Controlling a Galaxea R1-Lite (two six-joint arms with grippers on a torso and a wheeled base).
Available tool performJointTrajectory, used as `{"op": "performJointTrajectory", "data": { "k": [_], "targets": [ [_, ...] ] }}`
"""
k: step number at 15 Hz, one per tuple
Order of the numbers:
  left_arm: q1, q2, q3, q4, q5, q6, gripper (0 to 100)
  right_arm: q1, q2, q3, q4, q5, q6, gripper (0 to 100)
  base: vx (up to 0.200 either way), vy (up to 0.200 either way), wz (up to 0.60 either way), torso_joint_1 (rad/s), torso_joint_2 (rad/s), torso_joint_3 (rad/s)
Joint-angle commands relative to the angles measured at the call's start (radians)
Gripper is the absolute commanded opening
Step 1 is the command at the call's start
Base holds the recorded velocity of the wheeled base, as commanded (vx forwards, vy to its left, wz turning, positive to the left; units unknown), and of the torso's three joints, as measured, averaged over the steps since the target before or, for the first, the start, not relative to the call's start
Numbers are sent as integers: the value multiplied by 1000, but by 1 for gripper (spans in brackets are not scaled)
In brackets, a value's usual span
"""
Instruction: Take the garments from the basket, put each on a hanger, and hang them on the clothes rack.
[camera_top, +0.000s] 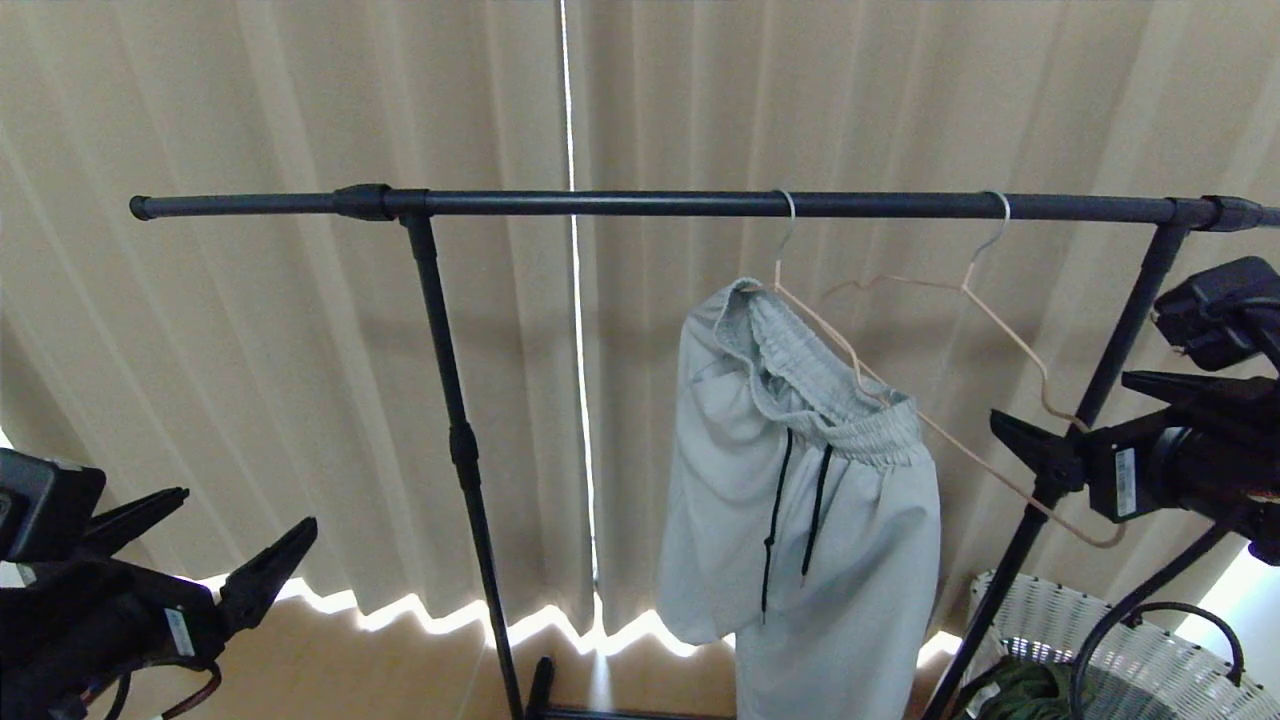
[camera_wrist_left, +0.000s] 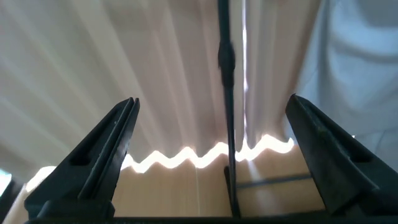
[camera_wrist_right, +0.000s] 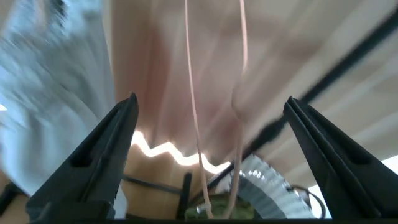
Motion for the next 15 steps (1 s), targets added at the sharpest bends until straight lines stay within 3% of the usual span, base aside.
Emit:
{"op": "performJointTrajectory", "data": {
  "k": [1,5,6,9,11,15],
  "targets": [
    [13,-8,26,-1,0,-4,100,-26,-48,57,-11,1,0,100,0,0,0,0,0,0],
    [18,-5,27,-1,0,-2,100,-27,-69,126,-65,6,-3,100,0,0,0,0,0,0],
    [18,-19,26,-2,0,6,100,-27,-74,190,-157,7,-49,100,0,0,0,0,0,0],
    [14,-86,47,2,-2,10,100,-27,-71,318,-291,35,-54,100,0,0,0,0,0,0],
    [16,-101,44,2,-3,15,100,-33,-72,351,-307,70,-52,100,0,0,0,0,0,0],
    [8,-94,65,5,-3,35,100,-82,-96,413,-304,72,-55,100,0,0,0,0,0,0]
  ]
}}
